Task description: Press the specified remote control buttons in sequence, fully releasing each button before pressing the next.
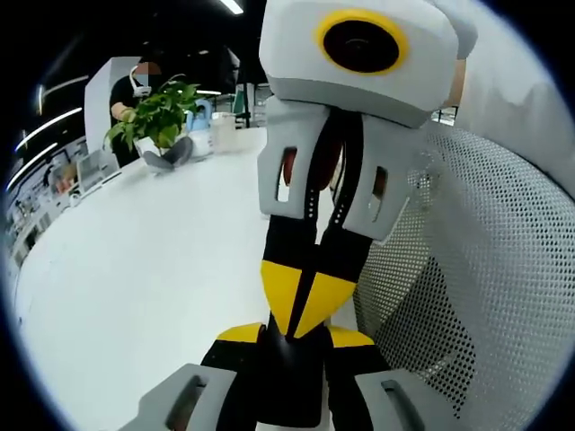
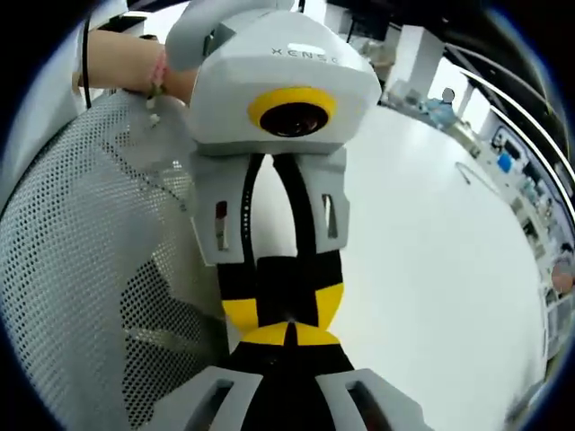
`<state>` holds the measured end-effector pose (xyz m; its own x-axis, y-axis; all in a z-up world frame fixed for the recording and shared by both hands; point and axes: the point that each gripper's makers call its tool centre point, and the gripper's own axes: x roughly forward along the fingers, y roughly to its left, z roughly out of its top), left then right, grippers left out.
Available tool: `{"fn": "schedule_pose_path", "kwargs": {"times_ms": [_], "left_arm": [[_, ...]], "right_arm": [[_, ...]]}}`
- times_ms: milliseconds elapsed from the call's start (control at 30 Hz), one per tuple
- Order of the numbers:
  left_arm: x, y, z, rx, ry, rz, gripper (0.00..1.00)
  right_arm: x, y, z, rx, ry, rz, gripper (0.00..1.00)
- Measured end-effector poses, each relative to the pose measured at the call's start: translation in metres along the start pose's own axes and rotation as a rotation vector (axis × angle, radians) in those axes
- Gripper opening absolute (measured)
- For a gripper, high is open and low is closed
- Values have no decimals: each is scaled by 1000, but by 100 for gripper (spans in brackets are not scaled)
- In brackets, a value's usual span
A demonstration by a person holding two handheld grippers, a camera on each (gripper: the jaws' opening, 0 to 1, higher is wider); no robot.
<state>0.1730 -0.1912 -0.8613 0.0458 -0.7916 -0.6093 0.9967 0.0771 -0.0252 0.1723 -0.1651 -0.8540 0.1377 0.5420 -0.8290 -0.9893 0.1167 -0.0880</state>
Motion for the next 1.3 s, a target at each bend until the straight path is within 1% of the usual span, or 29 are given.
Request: {"fn": "schedule_pose_path", "kwargs": {"times_ms": [233, 367, 500, 600, 800, 1000, 1167, 1300], "left_arm": [[0, 0, 0, -2, 1, 9, 25], [0, 0, 0, -4, 6, 13, 25], [0, 0, 0, -16, 8, 25, 25], [0, 0, 0, -22, 11, 38, 26], [-1, 0, -1, -23, 8, 39, 26], [-1, 0, -1, -25, 6, 37, 26], [-1, 0, 0, -23, 8, 38, 26], [-1, 0, -1, -24, 12, 42, 26]], "right_arm": [[1, -1, 1, 18, 3, 32, 0], [2, 0, 1, 11, 3, 40, 0], [3, 0, 1, 14, 9, 36, 0], [3, 1, 3, -3, 30, 35, 0], [4, 1, 3, 6, 64, 26, 0], [5, 0, 2, 18, 69, 7, 0], [5, -1, 3, 49, 72, 2, 0], [5, 0, 3, 45, 67, -14, 0]]}}
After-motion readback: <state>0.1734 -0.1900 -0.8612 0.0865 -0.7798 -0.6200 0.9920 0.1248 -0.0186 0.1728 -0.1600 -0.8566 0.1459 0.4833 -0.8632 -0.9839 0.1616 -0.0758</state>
